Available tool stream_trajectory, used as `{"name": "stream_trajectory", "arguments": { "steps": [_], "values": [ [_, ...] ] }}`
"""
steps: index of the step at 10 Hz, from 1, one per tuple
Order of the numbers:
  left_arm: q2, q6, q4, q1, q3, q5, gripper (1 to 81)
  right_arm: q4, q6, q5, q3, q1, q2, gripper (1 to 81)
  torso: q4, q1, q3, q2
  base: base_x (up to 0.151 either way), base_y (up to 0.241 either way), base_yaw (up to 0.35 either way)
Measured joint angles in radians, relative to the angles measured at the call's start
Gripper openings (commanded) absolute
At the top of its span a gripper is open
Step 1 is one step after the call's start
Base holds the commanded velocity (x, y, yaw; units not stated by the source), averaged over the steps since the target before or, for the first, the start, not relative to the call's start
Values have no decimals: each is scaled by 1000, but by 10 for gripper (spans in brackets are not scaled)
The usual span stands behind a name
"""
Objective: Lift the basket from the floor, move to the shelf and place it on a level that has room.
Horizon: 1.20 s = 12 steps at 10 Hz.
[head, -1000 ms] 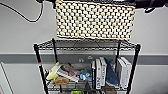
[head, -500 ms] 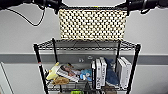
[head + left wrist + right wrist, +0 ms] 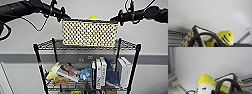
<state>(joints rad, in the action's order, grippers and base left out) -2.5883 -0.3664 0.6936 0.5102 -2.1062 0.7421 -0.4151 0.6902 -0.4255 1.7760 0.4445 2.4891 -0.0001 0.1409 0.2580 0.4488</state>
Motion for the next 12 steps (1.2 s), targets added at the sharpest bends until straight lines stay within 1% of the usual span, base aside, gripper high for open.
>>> {"name": "stream_trajectory", "arguments": {
  "steps": [3,5,7,8,9,10,12],
  "values": [
    [-24,39,-2,-32,-79,14,10,6,-37,30,89,-36,31,10,0,0,0,0,0,0,0],
    [-37,71,-1,-48,-128,15,10,5,-57,36,110,-47,37,10,0,0,0,0,0,0,0],
    [-47,82,-1,-51,-133,3,10,2,-81,33,136,-54,43,10,0,0,0,0,0,0,0],
    [-49,82,-1,-52,-133,2,10,2,-82,33,138,-54,42,10,0,0,0,0,0,0,0],
    [-49,82,-2,-52,-127,-1,10,2,-82,32,138,-54,42,811,0,0,0,0,0,0,0],
    [-51,92,-13,-54,-119,-2,811,13,-94,15,136,-58,36,811,0,0,0,0,0,0,0],
    [-48,94,-18,-60,-104,0,811,12,-91,16,128,-71,7,811,0,0,0,0,0,0,0]
  ]
}}
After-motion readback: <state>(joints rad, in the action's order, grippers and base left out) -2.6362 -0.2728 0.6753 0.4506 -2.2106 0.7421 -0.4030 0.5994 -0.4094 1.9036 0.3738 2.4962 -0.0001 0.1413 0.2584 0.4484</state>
